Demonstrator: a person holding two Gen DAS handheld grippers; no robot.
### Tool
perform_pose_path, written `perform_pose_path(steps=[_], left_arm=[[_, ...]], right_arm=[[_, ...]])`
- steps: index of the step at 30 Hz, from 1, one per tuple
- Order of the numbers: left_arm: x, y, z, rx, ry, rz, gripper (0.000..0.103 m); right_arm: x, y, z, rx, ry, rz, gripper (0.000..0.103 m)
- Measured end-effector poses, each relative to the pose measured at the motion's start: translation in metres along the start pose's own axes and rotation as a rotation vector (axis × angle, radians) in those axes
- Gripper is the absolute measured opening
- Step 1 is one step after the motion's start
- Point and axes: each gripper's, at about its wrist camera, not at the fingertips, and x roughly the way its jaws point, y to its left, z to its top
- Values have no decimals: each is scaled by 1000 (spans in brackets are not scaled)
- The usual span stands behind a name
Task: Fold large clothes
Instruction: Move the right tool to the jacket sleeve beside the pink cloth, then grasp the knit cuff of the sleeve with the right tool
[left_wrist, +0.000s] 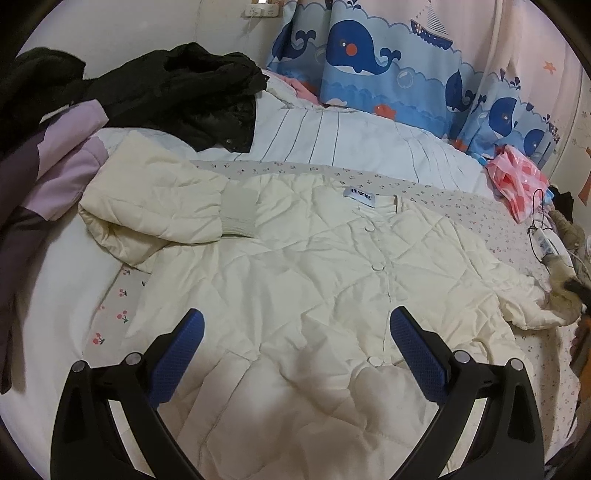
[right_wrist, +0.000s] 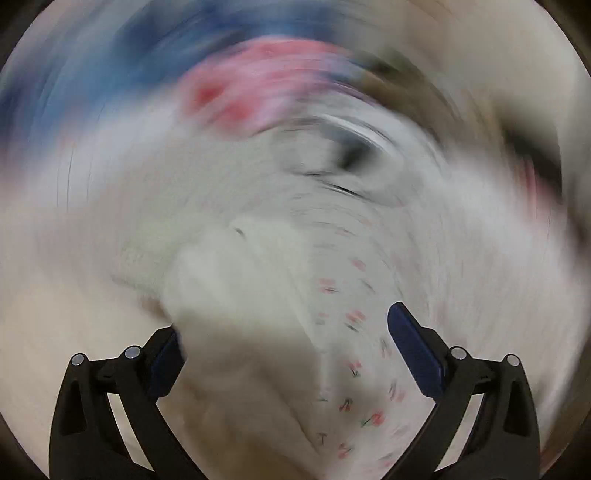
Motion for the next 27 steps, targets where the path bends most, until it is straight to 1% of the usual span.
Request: perform_pose_path(steps=[1, 2, 3, 4, 6, 7, 8, 9, 10, 12, 13, 14, 15, 16, 17, 18, 20, 21, 23, 25, 26, 27], left_arm=[[1, 1, 0, -3, 4, -6, 97], [1, 1, 1, -10, 8, -14, 97], [1, 2, 1, -16, 10, -20, 97], [1, 2, 1, -24, 13, -30, 97], [2, 1, 0, -31, 19, -40, 97], [2, 0, -1, -31, 22, -40, 97], [3, -1, -2, -29, 25, -41, 97], [3, -2, -3, -27, 28, -41, 97], [3, -3, -4, -24, 28, -41, 97], [3, -4, -4, -17, 25, -36, 97], [4, -4, -4, -16, 25, -32, 97], [5, -5, -4, -16, 26, -31, 97], [5, -5, -3, -15, 26, -32, 97], [5, -5, -4, -12, 26, -31, 97], [6, -5, -4, -9, 25, -32, 97], [6, -6, -3, -8, 23, -35, 97], [5, -5, -3, -19, 15, -57, 97], [5, -3, -2, -33, 5, -76, 97], [5, 0, -1, -57, -13, -99, 97], [7, 7, -1, -96, -28, -134, 97], [9, 11, -1, -112, -28, -144, 97], [12, 15, -2, -137, -25, -160, 97]], right_arm=[[2, -19, 4, 105, 26, 45, 96], [4, -49, 1, 230, 71, 120, 96], [5, -64, -4, 279, 103, 162, 96], [6, -75, -12, 287, 132, 227, 96], [14, -81, -29, 271, 210, 338, 96], [22, -79, -36, 272, 247, 384, 96], [28, -81, -36, 276, 265, 419, 96], [33, -79, -36, 268, 267, 431, 96], [36, -83, -28, 255, 264, 434, 96], [45, -70, -20, 228, 231, 465, 96], [44, -67, -22, 225, 204, 487, 91], [47, -60, -17, 218, 180, 503, 82], [53, -49, -8, 197, 181, 498, 54], [52, -42, -5, 175, 184, 490, 40], [48, -26, 6, 134, 162, 475, 18], [43, -5, 23, 83, 132, 480, 14], [28, 39, 55, -3, 74, 540, 10], [18, 53, 66, -28, 47, 562, 9], [1, 95, 98, -78, -26, 626, 8], [-9, 126, 123, -106, -97, 681, 8], [-9, 142, 135, -133, -144, 697, 8], [-6, 148, 142, -140, -175, 692, 8]])
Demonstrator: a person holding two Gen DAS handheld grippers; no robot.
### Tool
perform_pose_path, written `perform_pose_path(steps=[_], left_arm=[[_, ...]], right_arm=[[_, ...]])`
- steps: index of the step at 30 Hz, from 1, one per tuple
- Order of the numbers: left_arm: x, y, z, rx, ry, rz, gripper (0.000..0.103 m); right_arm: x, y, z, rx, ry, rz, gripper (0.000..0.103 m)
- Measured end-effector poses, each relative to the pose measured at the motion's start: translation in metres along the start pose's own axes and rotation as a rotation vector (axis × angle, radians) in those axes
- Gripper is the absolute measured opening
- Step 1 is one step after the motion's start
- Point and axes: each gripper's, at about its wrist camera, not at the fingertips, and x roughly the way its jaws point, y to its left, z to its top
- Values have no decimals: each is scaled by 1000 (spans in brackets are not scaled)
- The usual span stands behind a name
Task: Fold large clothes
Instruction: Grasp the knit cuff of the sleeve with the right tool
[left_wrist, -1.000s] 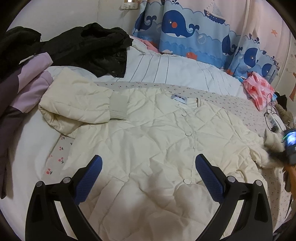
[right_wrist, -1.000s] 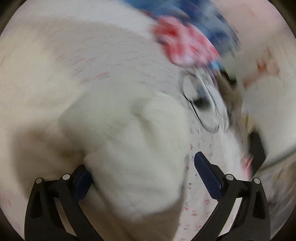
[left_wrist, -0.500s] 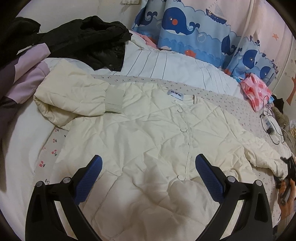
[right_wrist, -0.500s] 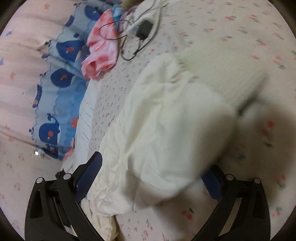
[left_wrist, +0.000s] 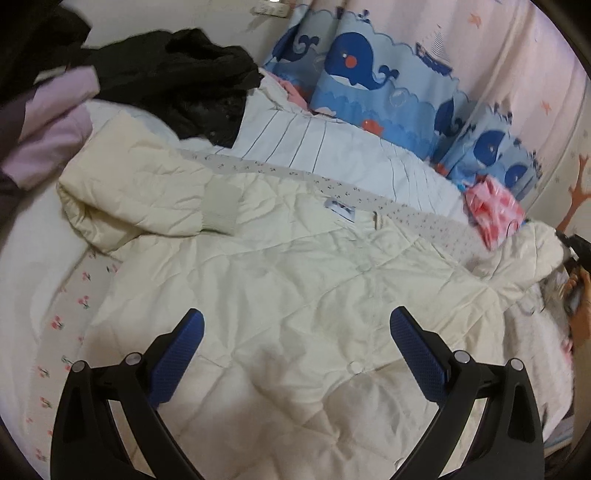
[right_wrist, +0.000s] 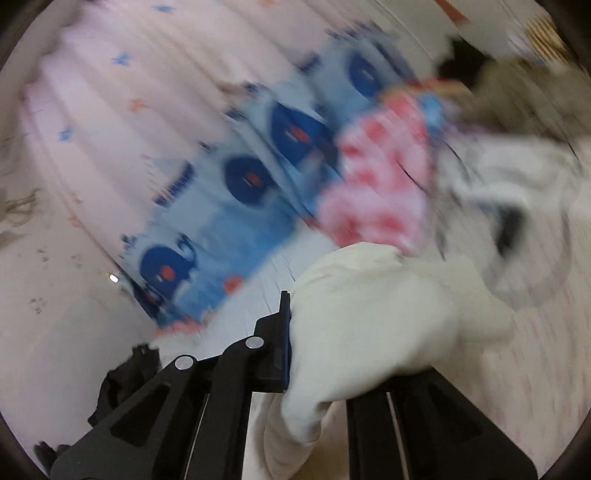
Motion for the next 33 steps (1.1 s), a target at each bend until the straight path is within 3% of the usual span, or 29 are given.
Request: perform_pose_path(steps=[2, 4, 5, 8, 9, 11, 12, 13, 14, 15, 16, 18, 19, 23, 26, 27, 28, 30, 33], left_arm=[[5, 7, -2, -33, 20, -21, 97], [14, 13, -6, -44, 62, -21, 97], [19, 14, -10, -38, 90, -5, 97], [30, 18, -22, -17, 167, 22, 97], [31, 18, -24, -6, 179, 22, 97], [24, 16, -26, 46, 162, 50, 97], [15, 14, -25, 81, 126, 76, 97], [6, 13, -23, 103, 92, 89, 97], [-2, 13, -22, 113, 69, 92, 97], [-13, 13, -20, 112, 40, 88, 97], [-20, 13, -16, 98, 28, 78, 97], [-35, 15, -12, 53, 17, 53, 97], [-45, 17, -14, 24, 12, 34, 97], [-88, 21, -39, -16, 6, 6, 97], [-121, 31, -65, 32, 14, 53, 97], [-128, 35, -72, 38, 18, 67, 97], [-137, 43, -79, 39, 28, 86, 97], [-148, 55, -87, 22, 46, 103, 97], [-170, 73, -89, -7, 43, 117, 97]], right_arm=[[21, -21, 4, 43, -33, -35, 8], [34, -52, -9, 89, -19, -136, 9], [45, -84, -25, 155, 39, -234, 12], [54, -168, -86, 386, 299, -425, 44], [38, -183, -106, 450, 305, -412, 45], [-1, -177, -133, 454, 282, -282, 49], [-18, -161, -143, 402, 310, -239, 58], [-37, -141, -153, 349, 344, -167, 71], [-67, -107, -172, 269, 392, -43, 78], [-83, -86, -184, 217, 447, 6, 88], [-99, -62, -201, 161, 527, 59, 89], [-132, -16, -247, 86, 671, 206, 89], [-140, 0, -269, 52, 748, 235, 89], [-158, 47, -361, -149, 981, 152, 89], [-174, 73, -387, -223, 967, 193, 84], [-174, 81, -391, -209, 973, 219, 68], [-173, 87, -393, -222, 964, 208, 43], [-168, 99, -389, -210, 938, 230, 17], [-185, 115, -354, -156, 799, 278, 12]])
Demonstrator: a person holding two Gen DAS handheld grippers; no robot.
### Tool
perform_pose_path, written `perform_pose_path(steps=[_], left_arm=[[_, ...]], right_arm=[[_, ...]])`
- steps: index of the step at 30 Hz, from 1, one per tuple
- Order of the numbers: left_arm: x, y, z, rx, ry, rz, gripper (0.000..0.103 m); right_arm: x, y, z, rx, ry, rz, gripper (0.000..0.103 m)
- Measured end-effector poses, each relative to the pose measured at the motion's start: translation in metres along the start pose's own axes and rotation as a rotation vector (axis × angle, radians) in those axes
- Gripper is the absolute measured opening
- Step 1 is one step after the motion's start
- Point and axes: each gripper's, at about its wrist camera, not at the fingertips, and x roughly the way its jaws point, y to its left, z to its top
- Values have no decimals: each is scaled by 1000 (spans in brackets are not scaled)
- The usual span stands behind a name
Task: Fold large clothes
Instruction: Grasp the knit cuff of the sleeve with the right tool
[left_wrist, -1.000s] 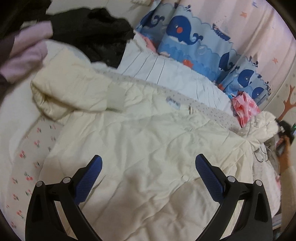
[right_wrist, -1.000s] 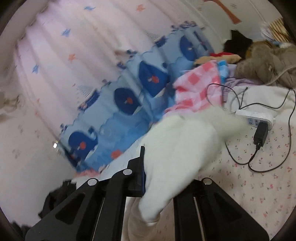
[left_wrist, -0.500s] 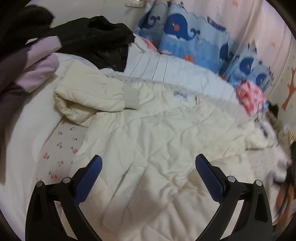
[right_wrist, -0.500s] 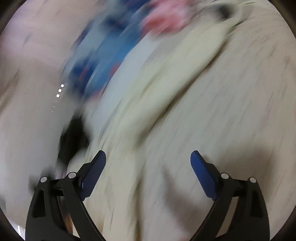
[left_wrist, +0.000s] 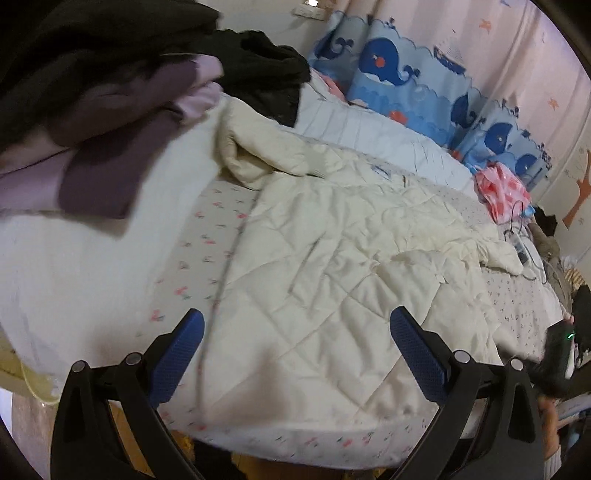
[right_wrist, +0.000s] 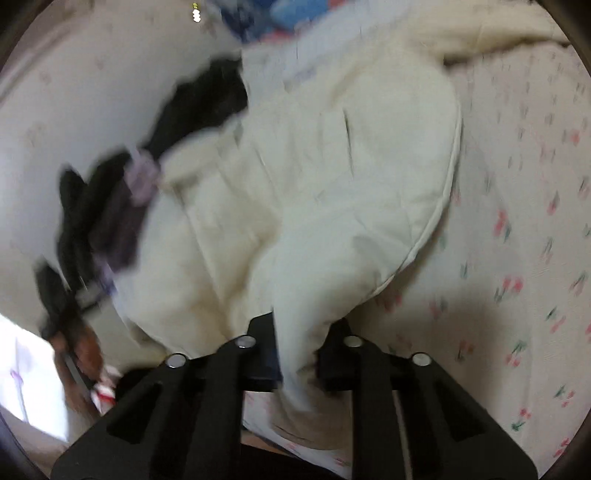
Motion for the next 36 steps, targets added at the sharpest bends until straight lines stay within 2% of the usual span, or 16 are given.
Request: perform_pose_path(steps=[2, 4, 7, 9, 10, 11, 12, 14, 15, 16, 19, 22, 25, 30, 34, 36], left_arm=[[-17, 9, 2, 0, -36, 11, 97], [-26, 18, 4, -7, -54, 19, 97], [-24, 25, 3, -18, -39, 18, 97], [-18, 23, 2, -21, -22, 14, 97], [-12, 20, 1, -19, -10, 13, 97], [-7, 18, 1, -14, 2, 13, 97], [-2, 12, 2, -4, 14, 11, 97], [6, -10, 3, 49, 22, 3, 97], [10, -19, 4, 72, 20, 5, 97], [16, -32, 7, 101, 13, 6, 97], [37, -65, 15, 135, 10, -16, 97], [66, -103, 25, 133, 14, -60, 97], [89, -136, 30, 137, 11, -85, 97], [129, -179, 44, 180, 8, -100, 97], [160, -199, 64, 210, -10, -111, 97], [172, -204, 72, 214, -39, -113, 97]], right_arm=[[-38, 9, 13, 5, -107, 17, 12], [-71, 6, 10, 11, -149, -1, 12], [-72, -21, -23, 18, -44, -116, 12], [-46, -55, -57, 46, 114, -200, 12], [-38, -63, -67, 54, 155, -220, 16], [-37, -71, -75, 66, 151, -203, 16], [-42, -70, -76, 70, 124, -171, 22], [-63, -64, -72, 19, 55, -151, 49], [-75, -63, -68, 0, 11, -145, 80], [-94, -63, -59, -16, -65, -150, 91], [-134, -84, -33, 52, -195, -116, 92], [-177, -135, 9, 235, -329, -86, 92], [-198, -183, 47, 364, -428, -56, 93], [-197, -256, 125, 515, -514, -34, 93], [-181, -297, 178, 531, -545, -93, 92], [-161, -320, 202, 546, -549, -161, 92]])
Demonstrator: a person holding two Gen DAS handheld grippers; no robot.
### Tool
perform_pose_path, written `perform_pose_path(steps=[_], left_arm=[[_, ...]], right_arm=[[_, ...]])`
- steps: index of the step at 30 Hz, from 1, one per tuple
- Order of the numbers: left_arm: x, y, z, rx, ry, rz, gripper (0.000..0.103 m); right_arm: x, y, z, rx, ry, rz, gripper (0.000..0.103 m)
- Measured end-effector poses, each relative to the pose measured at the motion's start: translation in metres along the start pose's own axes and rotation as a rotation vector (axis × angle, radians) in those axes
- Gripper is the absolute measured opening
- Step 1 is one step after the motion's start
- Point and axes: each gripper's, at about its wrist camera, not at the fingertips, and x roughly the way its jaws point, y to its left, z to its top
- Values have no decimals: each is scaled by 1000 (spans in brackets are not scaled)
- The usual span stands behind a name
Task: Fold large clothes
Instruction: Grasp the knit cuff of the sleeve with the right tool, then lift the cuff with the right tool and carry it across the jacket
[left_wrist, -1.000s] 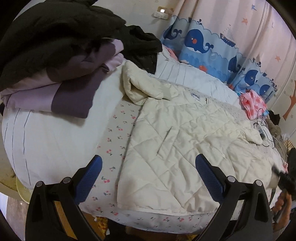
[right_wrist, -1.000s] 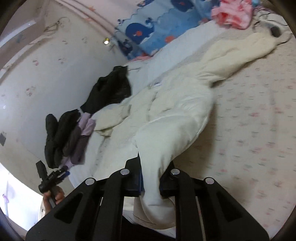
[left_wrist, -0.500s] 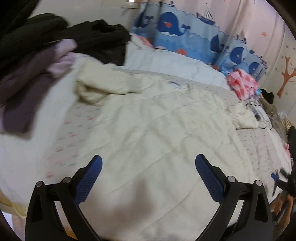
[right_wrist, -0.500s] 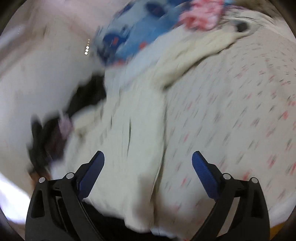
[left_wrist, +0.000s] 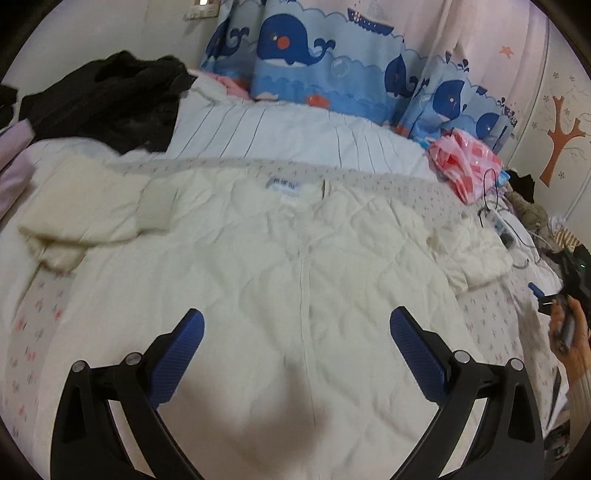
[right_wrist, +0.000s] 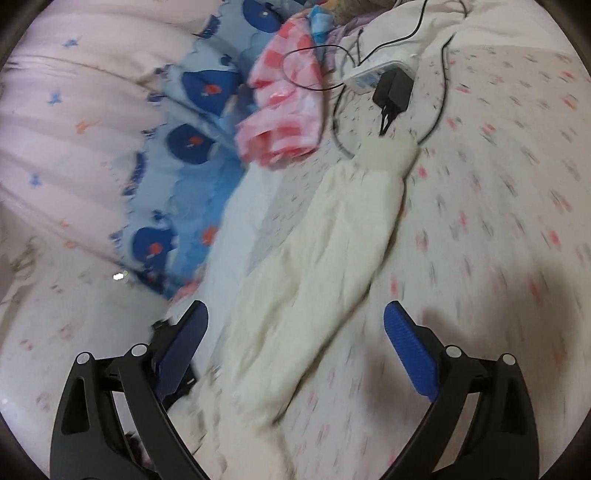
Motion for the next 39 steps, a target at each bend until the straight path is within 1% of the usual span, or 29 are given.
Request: perform_pose_path(steps=[3, 6, 7, 8, 9, 10, 11, 13, 14, 15, 16, 17, 18, 19, 20, 21, 22, 23, 24, 25, 27, 28, 30, 32, 33, 35, 36, 37, 39], left_arm=[[15, 7, 4, -33, -42, 17, 97], [27, 23, -1, -93, -5, 17, 97], [30, 29, -2, -115, 9, 17, 97], [33, 33, -3, -133, 21, 15, 97], [35, 36, -3, -147, 33, 11, 97], [36, 39, -4, -164, 43, 5, 97], [36, 40, -5, -173, 43, 3, 97], [32, 38, -6, -171, 28, 4, 97], [30, 37, -7, -164, 20, 6, 97], [28, 35, -7, -158, 13, 6, 97], [26, 33, -7, -152, 7, 2, 97], [27, 31, -7, -146, 9, -5, 97], [28, 29, -8, -140, 19, -9, 97], [30, 28, -8, -136, 30, -10, 97], [32, 27, -10, -133, 41, -11, 97], [33, 27, -11, -131, 46, -13, 97], [35, 26, -12, -126, 57, -15, 97], [36, 26, -12, -124, 60, -15, 97], [35, 27, -12, -125, 60, -14, 97], [35, 27, -12, -128, 59, -15, 97], [35, 27, -13, -135, 62, -20, 97], [36, 28, -13, -139, 68, -23, 97], [38, 28, -13, -143, 74, -27, 97], [37, 26, -13, -134, 64, -15, 97], [36, 25, -13, -124, 55, -5, 97], [28, 21, -10, -86, 17, 35, 97], [23, 19, -7, -63, -3, 49, 97], [20, 19, -5, -52, -10, 52, 97], [12, 21, 0, -37, -24, 54, 97]], right_arm=[[50, -19, 21, 29, -27, -118, 93], [81, -27, 31, 12, -78, -193, 92], [86, -26, 33, -8, -88, -198, 80], [95, -23, 38, -25, -71, -173, 62], [99, -20, 40, -20, -53, -177, 21], [95, -16, 41, -24, -65, -166, 7], [81, -5, 42, -46, -118, -106, 7], [47, 12, 42, -91, -209, -25, 7], [23, 17, 40, -98, -267, 27, 7], [9, 17, 39, -101, -303, 46, 7], [-5, 15, 36, -108, -334, 48, 6], [-15, 7, 31, -125, -348, 4, 6], [-14, 0, 28, -134, -334, -39, 7], [-8, -11, 24, -133, -298, -87, 9], [3, -33, 22, -73, -230, -108, 10], [11, -54, 20, 15, -176, -101, 23], [17, -74, 17, 116, -139, -87, 47], [19, -92, 13, 212, -140, -35, 53], [18, -97, 11, 227, -168, 7, 56], [17, -97, 12, 213, -185, 39, 65], [22, -94, 16, 204, -188, 62, 77], [26, -91, 20, 199, -187, 54, 79], [35, -86, 28, 172, -160, 34, 77], [39, -79, 30, 150, -138, 37, 37], [36, -74, 29, 132, -151, 30, 12], [23, -56, 27, 79, -213, 47, 11], [17, -52, 26, 69, -223, 38, 11], [15, -53, 24, 74, -227, 7, 11], [19, -66, 23, 133, -190, -63, 11]])
